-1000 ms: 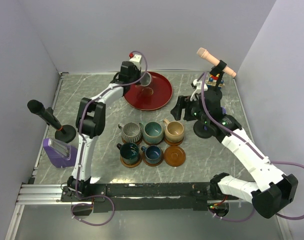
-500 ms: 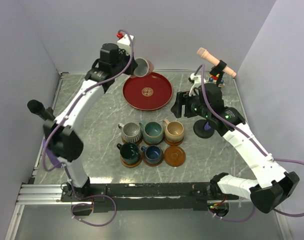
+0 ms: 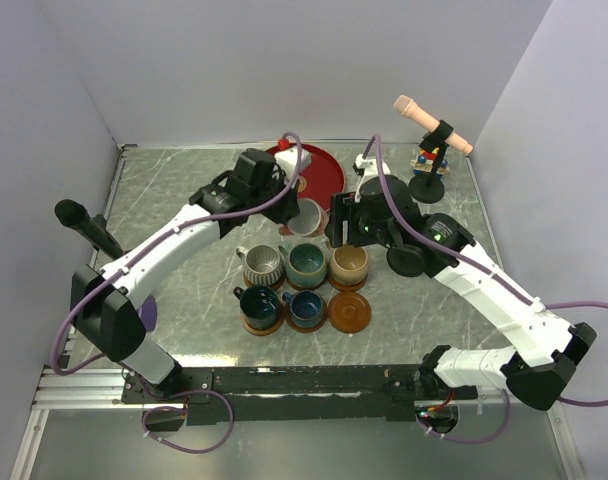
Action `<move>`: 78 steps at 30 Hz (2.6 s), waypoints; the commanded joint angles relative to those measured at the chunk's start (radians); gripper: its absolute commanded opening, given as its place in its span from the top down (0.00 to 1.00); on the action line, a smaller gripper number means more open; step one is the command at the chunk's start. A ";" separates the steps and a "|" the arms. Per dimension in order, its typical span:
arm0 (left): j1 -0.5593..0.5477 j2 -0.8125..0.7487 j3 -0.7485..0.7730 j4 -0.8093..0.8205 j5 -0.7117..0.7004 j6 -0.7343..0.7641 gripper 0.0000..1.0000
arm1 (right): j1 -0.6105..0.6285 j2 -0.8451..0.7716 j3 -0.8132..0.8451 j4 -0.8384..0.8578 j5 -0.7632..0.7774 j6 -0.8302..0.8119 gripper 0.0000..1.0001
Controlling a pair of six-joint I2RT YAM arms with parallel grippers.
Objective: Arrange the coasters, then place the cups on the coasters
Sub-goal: Place the cup on the coaster.
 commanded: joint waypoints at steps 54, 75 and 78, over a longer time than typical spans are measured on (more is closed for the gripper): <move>-0.087 -0.374 -0.272 0.278 -0.070 0.095 0.01 | 0.057 0.073 0.038 -0.043 0.323 0.108 1.00; -0.121 -0.278 -0.298 0.240 0.322 0.265 0.44 | -0.057 0.012 -0.017 -0.006 -0.029 0.057 1.00; -0.132 -0.272 -0.297 0.232 0.333 0.276 0.87 | -0.060 0.018 -0.019 -0.012 -0.035 0.049 1.00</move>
